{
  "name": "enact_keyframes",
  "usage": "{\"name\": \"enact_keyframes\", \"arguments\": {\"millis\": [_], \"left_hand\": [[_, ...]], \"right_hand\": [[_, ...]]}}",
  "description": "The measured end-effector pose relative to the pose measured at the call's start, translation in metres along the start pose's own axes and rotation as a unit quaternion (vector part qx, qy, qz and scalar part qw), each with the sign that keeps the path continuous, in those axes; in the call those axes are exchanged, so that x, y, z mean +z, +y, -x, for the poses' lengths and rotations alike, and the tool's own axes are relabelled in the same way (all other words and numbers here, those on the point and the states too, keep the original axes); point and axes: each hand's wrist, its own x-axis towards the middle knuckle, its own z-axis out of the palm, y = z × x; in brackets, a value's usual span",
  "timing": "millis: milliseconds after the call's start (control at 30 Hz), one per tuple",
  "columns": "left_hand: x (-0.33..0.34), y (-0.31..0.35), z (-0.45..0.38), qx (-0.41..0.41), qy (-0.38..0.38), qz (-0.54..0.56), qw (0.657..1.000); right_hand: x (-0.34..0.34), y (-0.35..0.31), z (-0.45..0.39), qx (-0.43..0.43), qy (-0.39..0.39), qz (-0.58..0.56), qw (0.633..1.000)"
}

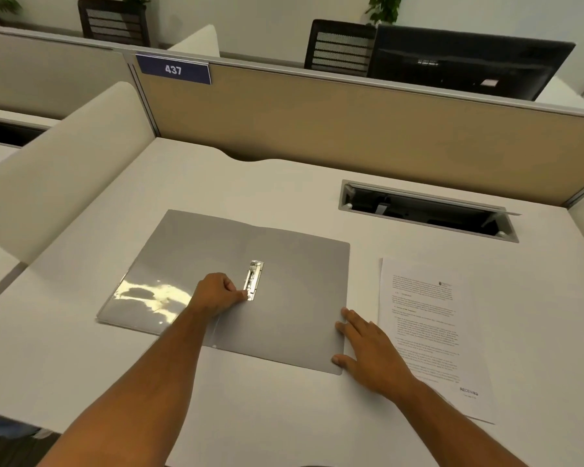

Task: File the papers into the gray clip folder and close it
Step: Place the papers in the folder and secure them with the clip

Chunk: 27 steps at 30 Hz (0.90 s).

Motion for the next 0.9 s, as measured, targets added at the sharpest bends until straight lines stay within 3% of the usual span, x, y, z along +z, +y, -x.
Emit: {"name": "enact_keyframes", "arguments": {"millis": [167,367,533,733,900], "left_hand": [[0.001,0.002,-0.005,0.011,-0.013,-0.036,0.999],[-0.007,-0.004,-0.007,0.031,-0.07,-0.005,0.997],[-0.012,0.009,-0.006,-0.01,-0.106,0.031,0.994],[-0.014,0.035,-0.016,0.028,0.019,-0.033,0.999],[-0.012,0.058,-0.037,-0.001,0.043,-0.062,0.997]], "right_hand": [[0.002,0.0,0.001,0.005,-0.002,0.0,1.0],[0.002,0.0,0.001,0.007,-0.006,0.001,1.0],[0.0,-0.001,0.001,0.007,-0.009,-0.003,1.0],[-0.004,-0.003,0.002,0.007,-0.008,-0.011,1.0],[-0.007,-0.006,0.003,0.011,-0.01,-0.019,1.0]]}}
